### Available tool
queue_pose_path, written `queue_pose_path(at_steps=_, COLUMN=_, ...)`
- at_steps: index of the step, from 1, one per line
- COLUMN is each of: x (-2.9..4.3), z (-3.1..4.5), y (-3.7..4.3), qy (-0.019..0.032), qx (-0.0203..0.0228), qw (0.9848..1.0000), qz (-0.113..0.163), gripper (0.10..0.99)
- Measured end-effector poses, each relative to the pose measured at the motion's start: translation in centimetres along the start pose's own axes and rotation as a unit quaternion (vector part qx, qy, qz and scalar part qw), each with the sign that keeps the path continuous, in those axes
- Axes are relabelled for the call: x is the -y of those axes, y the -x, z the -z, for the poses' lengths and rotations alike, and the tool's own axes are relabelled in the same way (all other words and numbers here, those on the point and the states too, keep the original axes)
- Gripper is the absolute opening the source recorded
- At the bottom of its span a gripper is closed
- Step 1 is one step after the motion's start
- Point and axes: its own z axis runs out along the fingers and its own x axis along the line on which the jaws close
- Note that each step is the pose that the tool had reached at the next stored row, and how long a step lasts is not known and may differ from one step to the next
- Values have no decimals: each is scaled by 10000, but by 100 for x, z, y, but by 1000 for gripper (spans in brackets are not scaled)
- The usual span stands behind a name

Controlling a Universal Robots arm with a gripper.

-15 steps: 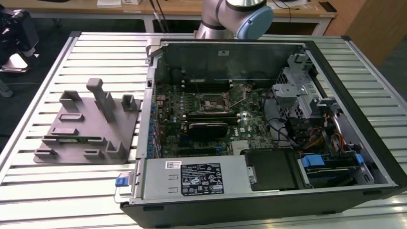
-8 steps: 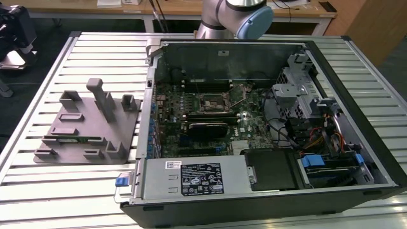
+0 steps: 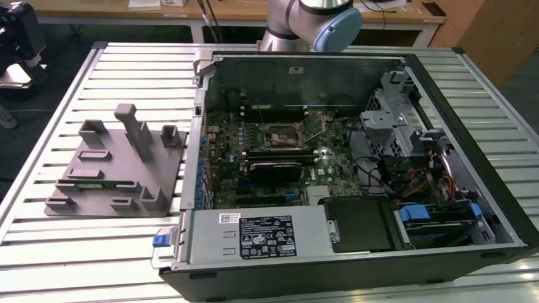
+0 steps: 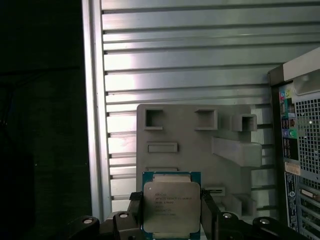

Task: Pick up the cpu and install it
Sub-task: 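Pick up the cpu and move it towards the insertion slot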

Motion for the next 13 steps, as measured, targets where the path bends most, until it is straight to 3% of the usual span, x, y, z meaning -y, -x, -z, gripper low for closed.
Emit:
queue_pose_path(at_steps=6, x=-1, z=2, y=17, qy=-1, qx=-1, qw=10000, qz=0, gripper=545)
queue_pose_path(at_steps=13, x=-8, z=-1, y=106, qy=0, qx=-1, qw=10000, qz=0, gripper=545)
